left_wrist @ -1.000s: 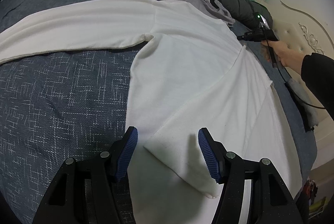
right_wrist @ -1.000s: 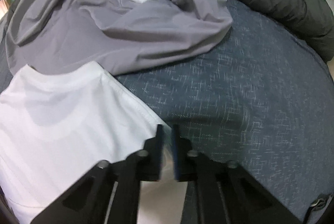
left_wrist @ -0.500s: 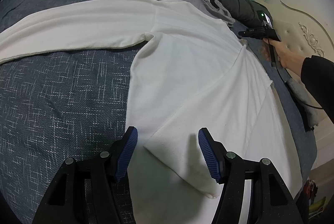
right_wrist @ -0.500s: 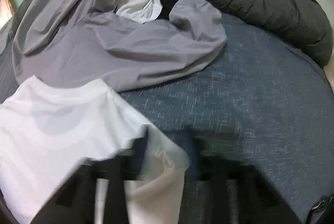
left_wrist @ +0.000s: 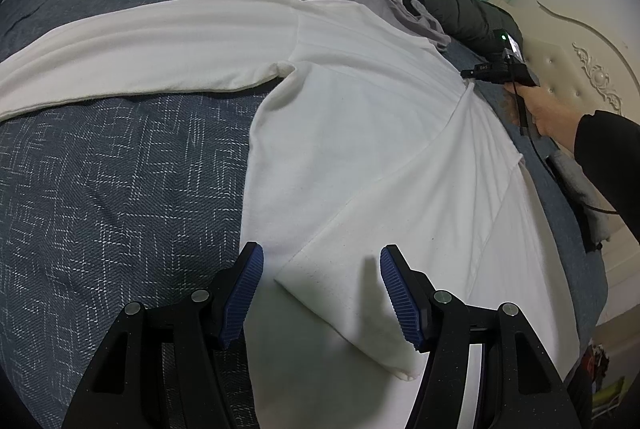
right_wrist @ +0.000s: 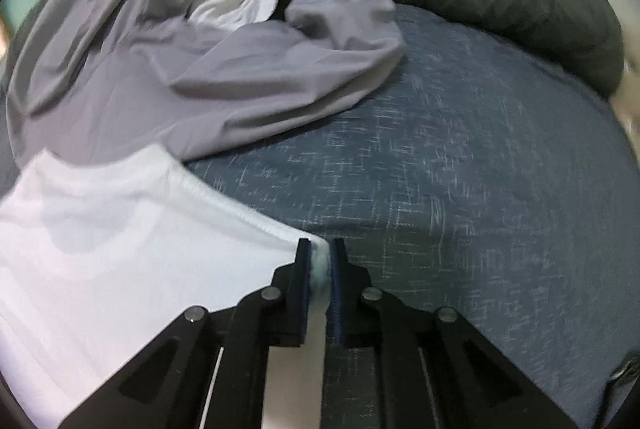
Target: Fold clothes
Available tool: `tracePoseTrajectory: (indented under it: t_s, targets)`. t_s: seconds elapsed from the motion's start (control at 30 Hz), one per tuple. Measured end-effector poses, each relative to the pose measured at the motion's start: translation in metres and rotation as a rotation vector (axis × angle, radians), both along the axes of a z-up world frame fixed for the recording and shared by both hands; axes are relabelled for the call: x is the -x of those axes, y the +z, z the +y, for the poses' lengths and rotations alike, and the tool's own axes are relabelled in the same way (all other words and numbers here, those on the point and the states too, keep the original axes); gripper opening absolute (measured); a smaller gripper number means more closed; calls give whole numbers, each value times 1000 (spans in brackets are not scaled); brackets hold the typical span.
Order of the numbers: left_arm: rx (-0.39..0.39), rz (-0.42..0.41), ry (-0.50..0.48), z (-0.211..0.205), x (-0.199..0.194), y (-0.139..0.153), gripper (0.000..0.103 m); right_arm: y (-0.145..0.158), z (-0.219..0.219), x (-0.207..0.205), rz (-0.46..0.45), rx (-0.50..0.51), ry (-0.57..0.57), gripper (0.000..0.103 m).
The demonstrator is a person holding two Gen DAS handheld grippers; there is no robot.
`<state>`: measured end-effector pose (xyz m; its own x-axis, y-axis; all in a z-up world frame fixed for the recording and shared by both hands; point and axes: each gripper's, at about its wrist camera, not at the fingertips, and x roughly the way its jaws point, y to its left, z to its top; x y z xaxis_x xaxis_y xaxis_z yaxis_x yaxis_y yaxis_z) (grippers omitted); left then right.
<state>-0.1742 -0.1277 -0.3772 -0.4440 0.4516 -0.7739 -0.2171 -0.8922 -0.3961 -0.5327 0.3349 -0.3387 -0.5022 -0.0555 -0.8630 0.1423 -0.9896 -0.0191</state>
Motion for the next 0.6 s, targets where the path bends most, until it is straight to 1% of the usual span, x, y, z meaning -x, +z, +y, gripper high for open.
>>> tracePoseTrajectory:
  t_s: [0.23,0.4,0.47,0.57,0.6]
  targets:
    - [3,1,-2,-1,-1,0,65,4,8,-1,16,74,-96,9]
    - [1,1,-2,-3,-2,0,65,16,16,-3,39,90,-149,9]
    - [3,1,-2,-3,-2,0,65,23,17,-1,74,137,-116,10]
    - [5,2,-3,-3,-3,1,65,27,1,-9,71,116,-13,10]
    - [5,2,-3,-3,-3,1,65,25,-2,-7,61,95,14,10]
